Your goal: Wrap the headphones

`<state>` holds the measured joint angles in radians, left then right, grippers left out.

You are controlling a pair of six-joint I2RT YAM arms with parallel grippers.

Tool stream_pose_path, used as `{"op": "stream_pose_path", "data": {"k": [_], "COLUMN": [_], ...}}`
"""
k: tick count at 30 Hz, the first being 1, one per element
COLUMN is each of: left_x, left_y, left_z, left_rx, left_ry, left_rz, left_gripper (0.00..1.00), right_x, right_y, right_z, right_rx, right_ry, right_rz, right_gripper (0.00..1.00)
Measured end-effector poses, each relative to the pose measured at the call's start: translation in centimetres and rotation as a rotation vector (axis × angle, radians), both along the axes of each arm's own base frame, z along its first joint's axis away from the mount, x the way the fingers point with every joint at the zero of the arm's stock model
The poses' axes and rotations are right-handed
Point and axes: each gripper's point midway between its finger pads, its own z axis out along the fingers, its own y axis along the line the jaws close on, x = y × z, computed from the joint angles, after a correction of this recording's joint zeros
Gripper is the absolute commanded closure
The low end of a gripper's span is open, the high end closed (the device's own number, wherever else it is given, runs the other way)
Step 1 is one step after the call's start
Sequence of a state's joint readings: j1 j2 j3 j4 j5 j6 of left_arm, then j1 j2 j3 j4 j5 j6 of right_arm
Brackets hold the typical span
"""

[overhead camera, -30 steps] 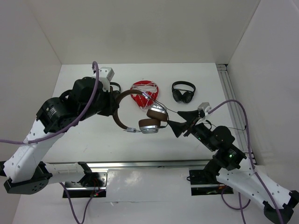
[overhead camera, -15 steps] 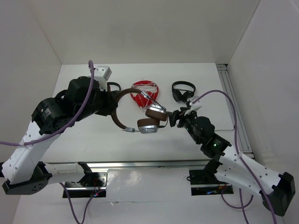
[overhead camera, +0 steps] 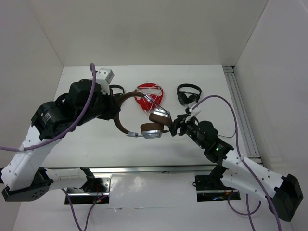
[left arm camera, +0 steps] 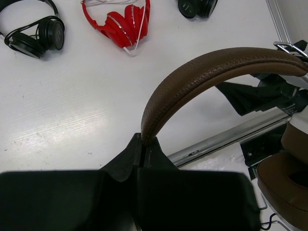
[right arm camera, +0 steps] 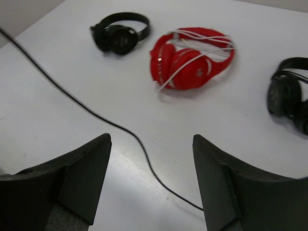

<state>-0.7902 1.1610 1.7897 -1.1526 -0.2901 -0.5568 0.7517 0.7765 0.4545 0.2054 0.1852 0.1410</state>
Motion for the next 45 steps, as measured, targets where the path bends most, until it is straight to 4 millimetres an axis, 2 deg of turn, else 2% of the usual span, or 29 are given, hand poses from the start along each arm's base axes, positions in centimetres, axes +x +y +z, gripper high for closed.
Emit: {"op": "stream_pose_path", "data": {"k": [5, 11, 18, 19, 20, 21, 24, 25, 27, 32, 35, 41, 45], "left_x": [0.0, -0.2, -0.3, -0.3, -0.3, -0.3, -0.4, -0.5, -0.7, -1.2, -1.3, -1.2, -0.1], "left_y": [0.0, 0.1, 0.1, 0.1, 0.1, 0.2, 0.3, 0.3, 0.5, 1.1, 1.3, 1.7, 2.2], "left_z": [0.0, 0.2, 0.3, 0.3, 0.3, 0.4, 0.5, 0.6, 0.7, 0.9, 1.2, 0.7, -0.5], "left_rx": [-0.001, -0.007, -0.012, -0.012, -0.013, -0.014, -0.021, -0.026, -0.038, -0.054, -0.084, -0.136, -0.124], "left_ry": [-0.001, -0.003, -0.005, -0.005, -0.006, -0.008, -0.009, -0.009, -0.008, -0.005, -0.014, -0.018, -0.013], "left_rz": [0.000, -0.003, -0.005, -0.005, -0.005, -0.005, -0.001, 0.003, 0.012, 0.027, 0.047, 0.106, 0.193], "left_gripper": [1.00, 1.00, 1.00, 1.00, 1.00, 1.00, 1.00, 1.00, 1.00, 1.00, 1.00, 1.00, 1.00], "right_x": [-1.8, -1.7, -0.9, -0.8, -0.7, -0.6, -0.7, -0.8, -1.1, -2.3, -4.1, -9.4, -12.0], "right_y": [2.8, 4.3, 5.2, 5.4, 5.4, 5.5, 5.5, 5.4, 5.2, 5.8, 7.4, 11.3, 12.9], "right_z": [0.1, -2.3, -3.8, -4.2, -4.5, -4.8, -5.2, -5.4, -6.0, -6.2, -5.8, -5.7, -5.9], "right_rx": [0.027, 0.002, -0.002, -0.005, -0.009, -0.010, 0.008, 0.014, 0.026, 0.082, 0.107, 0.110, 0.110], "right_ry": [0.003, 0.058, 0.083, 0.090, 0.094, 0.096, 0.093, 0.090, 0.095, 0.092, 0.082, 0.071, 0.070], "right_rz": [0.198, 0.257, 0.259, 0.259, 0.259, 0.259, 0.258, 0.258, 0.257, 0.301, 0.360, 0.511, 0.569], "right_gripper": [0.24, 0.26, 0.51, 0.57, 0.69, 0.74, 0.81, 0.91, 0.99, 1.00, 1.00, 0.99, 0.99]}}
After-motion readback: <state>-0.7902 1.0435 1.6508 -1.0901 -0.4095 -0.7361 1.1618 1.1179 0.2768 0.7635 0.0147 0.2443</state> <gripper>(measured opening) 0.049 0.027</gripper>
